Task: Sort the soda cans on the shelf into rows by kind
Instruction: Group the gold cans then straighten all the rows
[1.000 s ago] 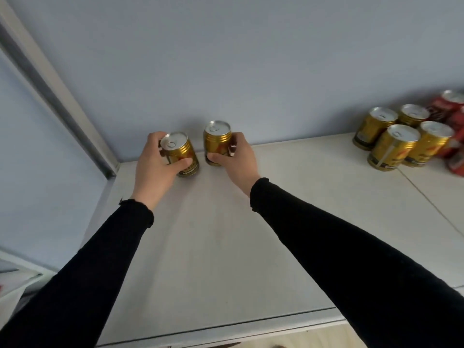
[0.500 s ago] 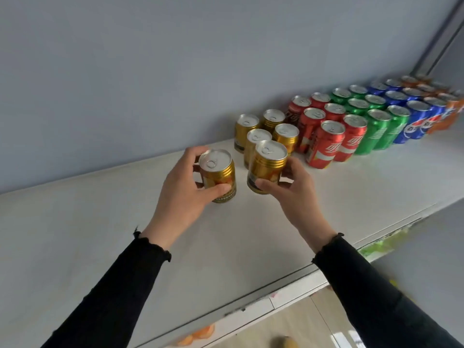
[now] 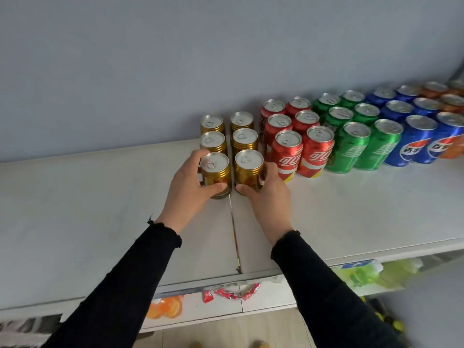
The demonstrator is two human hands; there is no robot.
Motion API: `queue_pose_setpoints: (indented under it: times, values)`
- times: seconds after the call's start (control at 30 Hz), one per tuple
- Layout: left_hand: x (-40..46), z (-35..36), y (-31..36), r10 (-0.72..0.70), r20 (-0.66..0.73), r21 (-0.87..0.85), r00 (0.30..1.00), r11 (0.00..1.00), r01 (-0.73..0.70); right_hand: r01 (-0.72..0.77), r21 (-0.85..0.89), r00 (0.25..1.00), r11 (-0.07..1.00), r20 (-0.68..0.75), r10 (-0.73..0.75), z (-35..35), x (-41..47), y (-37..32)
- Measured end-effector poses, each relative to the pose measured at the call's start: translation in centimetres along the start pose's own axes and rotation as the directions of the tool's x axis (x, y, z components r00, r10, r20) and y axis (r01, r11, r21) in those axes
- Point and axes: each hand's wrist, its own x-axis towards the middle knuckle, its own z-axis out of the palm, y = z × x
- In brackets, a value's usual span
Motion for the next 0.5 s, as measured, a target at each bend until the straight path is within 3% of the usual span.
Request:
queue_pose_setpoints:
  times: [0.2,0.3,0.4,0.5]
  values:
    - [0.0,-0.2,0.2,-0.046,0.020,0.010,0.999,0.999,0.046,0.103,-0.178,0.994,0.979,0.047,-0.096,-1.0,0.3,0.1]
    - [-0.1,-2.0,0.4,-0.030,0.040,0.071,0.999,0.997,0.027,0.250,-0.249,0.965,0.936,-0.016,-0.261,-3.7,-0.4,-0.1]
    - [0.7,-4.1,1.0,0.024,0.009,0.183,1.000,0.983,-0.025,0.440,-0.420,0.873,0.794,-0.008,-0.488,-5.9,0.7,-1.6]
    - [2.0,-4.3,1.9,0.069,0.106,0.293,0.992,0.951,-0.097,0.526,-0.595,0.832,0.607,0.215,-0.511,-5.9,3.3,-3.8]
